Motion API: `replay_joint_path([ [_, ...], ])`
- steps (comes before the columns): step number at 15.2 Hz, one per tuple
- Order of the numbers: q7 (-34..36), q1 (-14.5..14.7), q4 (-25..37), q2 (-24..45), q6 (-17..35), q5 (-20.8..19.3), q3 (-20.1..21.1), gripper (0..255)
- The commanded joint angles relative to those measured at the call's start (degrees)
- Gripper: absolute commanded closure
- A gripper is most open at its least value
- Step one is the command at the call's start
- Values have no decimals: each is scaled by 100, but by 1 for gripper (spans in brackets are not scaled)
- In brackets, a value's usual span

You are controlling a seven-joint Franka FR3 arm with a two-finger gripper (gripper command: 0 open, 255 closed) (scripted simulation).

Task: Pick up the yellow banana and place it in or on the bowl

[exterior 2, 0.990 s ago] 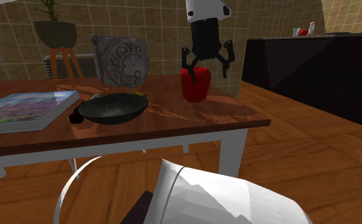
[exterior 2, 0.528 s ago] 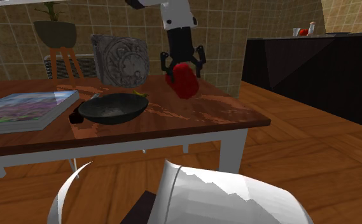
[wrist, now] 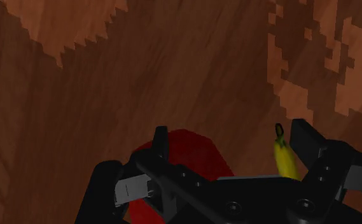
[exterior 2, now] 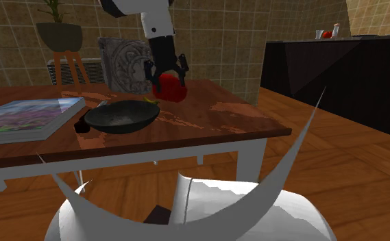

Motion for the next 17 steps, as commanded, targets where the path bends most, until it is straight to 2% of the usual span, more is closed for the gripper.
replay_joint_path([
  [1, -291, 155, 105, 139, 23, -13, 134, 0],
  [5, -790, 495, 213, 337, 91, -39, 338, 0],
  [12, -761, 511, -279, 382, 625, -84, 272, 0],
  [17, -758, 515, -316, 389, 668, -89, 264, 0],
])
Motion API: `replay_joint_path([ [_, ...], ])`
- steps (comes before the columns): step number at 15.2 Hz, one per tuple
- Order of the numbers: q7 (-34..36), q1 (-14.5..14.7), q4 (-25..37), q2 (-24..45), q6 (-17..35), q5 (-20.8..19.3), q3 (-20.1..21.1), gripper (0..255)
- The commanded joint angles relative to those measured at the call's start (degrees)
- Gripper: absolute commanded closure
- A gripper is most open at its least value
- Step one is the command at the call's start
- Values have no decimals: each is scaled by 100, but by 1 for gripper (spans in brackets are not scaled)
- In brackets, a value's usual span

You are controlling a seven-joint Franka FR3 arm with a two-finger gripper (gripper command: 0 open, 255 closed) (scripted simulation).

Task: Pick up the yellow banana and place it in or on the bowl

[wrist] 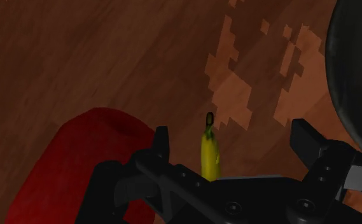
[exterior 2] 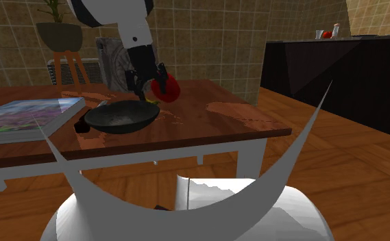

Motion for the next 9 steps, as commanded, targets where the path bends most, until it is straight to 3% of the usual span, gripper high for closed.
replay_joint_path([
  [1, 28, -6, -75, 307, 657, 5, 1, 0],
  [3, 28, -7, -75, 307, 657, 5, 2, 0],
  [4, 40, 1, -107, 287, 669, 14, 9, 255],
  [9, -6, -4, -234, 172, 695, 54, -19, 255],
])
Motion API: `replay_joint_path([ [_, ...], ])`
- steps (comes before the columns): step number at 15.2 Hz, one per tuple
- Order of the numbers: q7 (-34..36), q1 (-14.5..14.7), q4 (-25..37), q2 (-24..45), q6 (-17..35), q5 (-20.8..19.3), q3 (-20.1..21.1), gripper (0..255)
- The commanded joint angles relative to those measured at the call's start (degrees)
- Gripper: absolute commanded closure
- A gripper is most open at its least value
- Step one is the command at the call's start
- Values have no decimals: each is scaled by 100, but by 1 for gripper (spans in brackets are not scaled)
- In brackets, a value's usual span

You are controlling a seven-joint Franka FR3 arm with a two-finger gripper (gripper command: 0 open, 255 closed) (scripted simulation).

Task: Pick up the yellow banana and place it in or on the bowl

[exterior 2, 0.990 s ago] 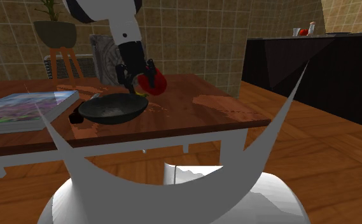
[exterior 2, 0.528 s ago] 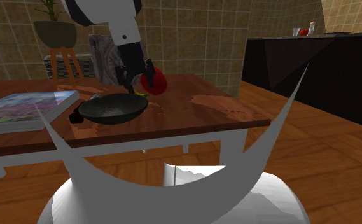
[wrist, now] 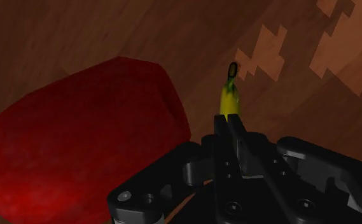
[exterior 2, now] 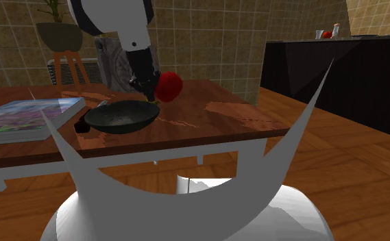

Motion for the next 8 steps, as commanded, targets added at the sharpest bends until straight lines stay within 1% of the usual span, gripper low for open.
replay_joint_path([
  [1, -3, -21, -147, 37, -379, 8, -29, 255],
  [3, 2, -14, -80, 39, -444, 11, -21, 255],
  [4, 20, 3, -21, -18, -246, 14, -2, 255],
  [5, 20, 4, -21, -18, -246, 14, -2, 0],
  [6, -558, -33, -622, -612, 350, 807, -337, 0],
  [7, -1184, 27, -1196, -1135, 853, 1615, -743, 0],
  [8, -1840, 180, -1739, -1592, 1271, 2415, -1221, 0],
])
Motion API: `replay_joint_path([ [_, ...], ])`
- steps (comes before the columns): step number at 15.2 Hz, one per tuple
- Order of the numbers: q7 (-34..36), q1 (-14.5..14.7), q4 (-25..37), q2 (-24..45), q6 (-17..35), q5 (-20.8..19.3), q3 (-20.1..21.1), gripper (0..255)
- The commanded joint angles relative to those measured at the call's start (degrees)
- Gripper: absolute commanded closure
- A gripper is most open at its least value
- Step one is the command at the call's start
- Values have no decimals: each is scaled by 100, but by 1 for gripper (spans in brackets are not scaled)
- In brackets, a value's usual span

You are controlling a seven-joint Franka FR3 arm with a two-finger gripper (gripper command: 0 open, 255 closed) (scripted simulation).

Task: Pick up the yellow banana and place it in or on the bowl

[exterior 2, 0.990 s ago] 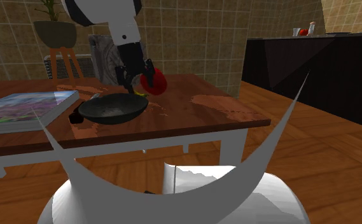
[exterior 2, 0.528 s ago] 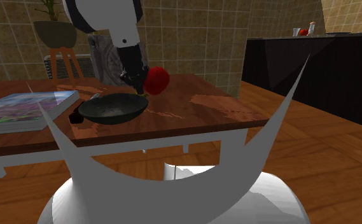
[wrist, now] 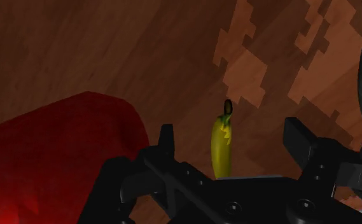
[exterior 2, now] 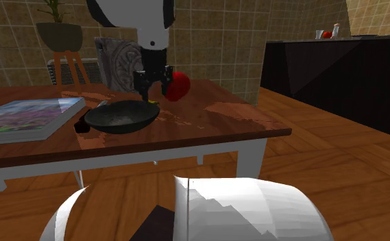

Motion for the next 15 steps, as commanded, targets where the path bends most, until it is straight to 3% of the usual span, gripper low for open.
replay_joint_path([
  [1, -748, 156, -590, -538, 499, 955, -516, 0],
  [8, -790, 240, -834, -172, 1124, 1055, -428, 0],
  [15, -792, 236, -834, -172, 1124, 1057, -424, 0],
])
